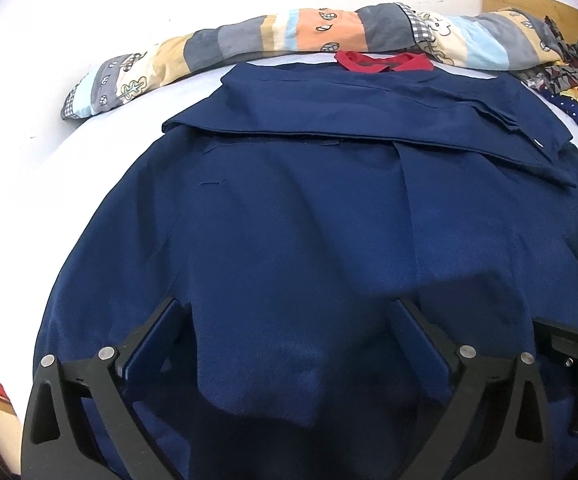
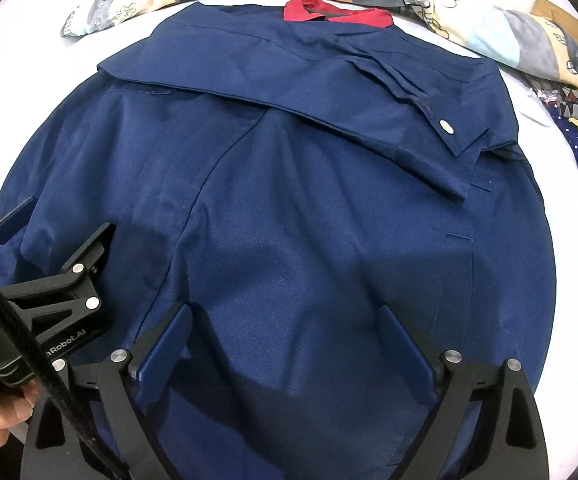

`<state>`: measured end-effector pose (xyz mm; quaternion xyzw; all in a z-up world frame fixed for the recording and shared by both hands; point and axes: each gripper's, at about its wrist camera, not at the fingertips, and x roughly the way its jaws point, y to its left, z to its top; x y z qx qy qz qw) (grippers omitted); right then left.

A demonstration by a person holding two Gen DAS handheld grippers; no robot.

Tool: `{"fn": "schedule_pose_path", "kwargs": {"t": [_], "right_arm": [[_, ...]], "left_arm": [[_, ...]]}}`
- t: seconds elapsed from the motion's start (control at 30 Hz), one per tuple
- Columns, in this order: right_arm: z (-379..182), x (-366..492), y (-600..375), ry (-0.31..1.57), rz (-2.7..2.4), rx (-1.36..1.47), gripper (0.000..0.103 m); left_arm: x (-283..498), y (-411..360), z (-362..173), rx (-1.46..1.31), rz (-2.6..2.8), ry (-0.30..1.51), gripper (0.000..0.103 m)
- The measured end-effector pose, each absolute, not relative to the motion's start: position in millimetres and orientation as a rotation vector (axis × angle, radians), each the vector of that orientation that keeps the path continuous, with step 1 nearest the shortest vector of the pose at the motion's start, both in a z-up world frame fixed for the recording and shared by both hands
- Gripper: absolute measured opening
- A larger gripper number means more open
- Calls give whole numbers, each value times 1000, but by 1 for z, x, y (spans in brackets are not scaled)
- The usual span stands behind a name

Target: Fold large clothes

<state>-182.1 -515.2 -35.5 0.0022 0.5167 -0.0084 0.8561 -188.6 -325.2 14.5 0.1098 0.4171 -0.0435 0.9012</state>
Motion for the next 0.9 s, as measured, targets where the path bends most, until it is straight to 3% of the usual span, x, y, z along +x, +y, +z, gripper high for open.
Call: {"fn": "schedule_pose_path", "kwargs": {"t": [0.63,0.73,0.9], "right_arm": [[-34,-191,-517,1097,28,3,98],[-20,-200,-544,1056,53,134,97],[10,-233,-631,923,-89,349,97]], "left_arm": [[-189,-321,18,209,-113,899,103],[-183,-307,29,172,-160,951,103],[-174,-248,71,71,-92,879,103]]}}
